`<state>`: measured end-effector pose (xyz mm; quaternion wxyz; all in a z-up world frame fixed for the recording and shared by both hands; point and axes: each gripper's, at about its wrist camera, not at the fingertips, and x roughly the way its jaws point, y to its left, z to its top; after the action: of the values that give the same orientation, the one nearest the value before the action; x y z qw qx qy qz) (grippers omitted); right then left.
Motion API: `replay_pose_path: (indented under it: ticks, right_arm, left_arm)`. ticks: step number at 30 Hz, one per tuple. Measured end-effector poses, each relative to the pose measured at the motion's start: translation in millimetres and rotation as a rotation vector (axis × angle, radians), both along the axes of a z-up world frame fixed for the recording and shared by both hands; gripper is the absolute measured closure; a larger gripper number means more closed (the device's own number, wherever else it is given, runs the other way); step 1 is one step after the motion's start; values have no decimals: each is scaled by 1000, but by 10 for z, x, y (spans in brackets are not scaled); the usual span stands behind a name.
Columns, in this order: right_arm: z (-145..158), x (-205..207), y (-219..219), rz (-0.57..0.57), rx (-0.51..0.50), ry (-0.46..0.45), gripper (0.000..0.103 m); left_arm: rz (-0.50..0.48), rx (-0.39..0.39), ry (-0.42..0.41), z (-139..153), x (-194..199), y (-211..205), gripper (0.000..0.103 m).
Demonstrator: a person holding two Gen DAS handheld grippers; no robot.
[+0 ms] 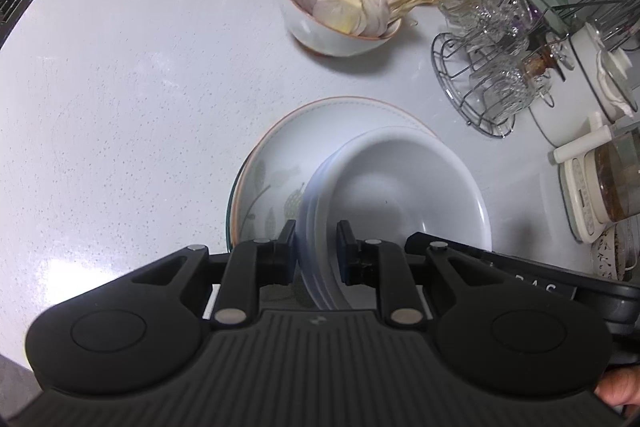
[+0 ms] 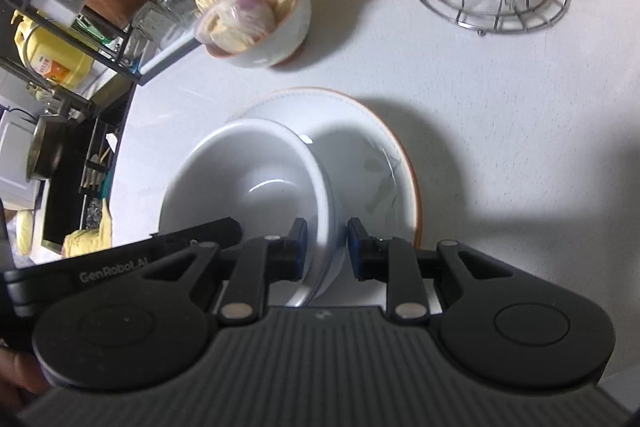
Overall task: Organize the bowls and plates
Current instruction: 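Lower the stacked bowls onto the white plate stack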
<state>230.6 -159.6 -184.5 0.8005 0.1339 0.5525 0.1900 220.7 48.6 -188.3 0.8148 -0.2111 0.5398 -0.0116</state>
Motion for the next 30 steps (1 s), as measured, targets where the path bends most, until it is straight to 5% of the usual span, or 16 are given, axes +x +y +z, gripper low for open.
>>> replay_pose_path:
  ticks: [6, 10, 13, 30]
  right_arm:
    - [-18, 26, 7, -7, -12, -8, 76]
    - [47, 29, 9, -22, -30, -26, 75]
    - [150, 2, -10, -44, -31, -62, 54]
    - [1167, -605, -90, -215, -58, -403, 54]
  left_arm:
    - [-10, 3, -4, -13, 50, -13, 81]
    - [-13, 15, -13, 58, 59, 25, 62]
    - [-21, 18, -38, 164, 41, 79, 61]
    - [-244, 113, -325, 1312, -209, 202, 61]
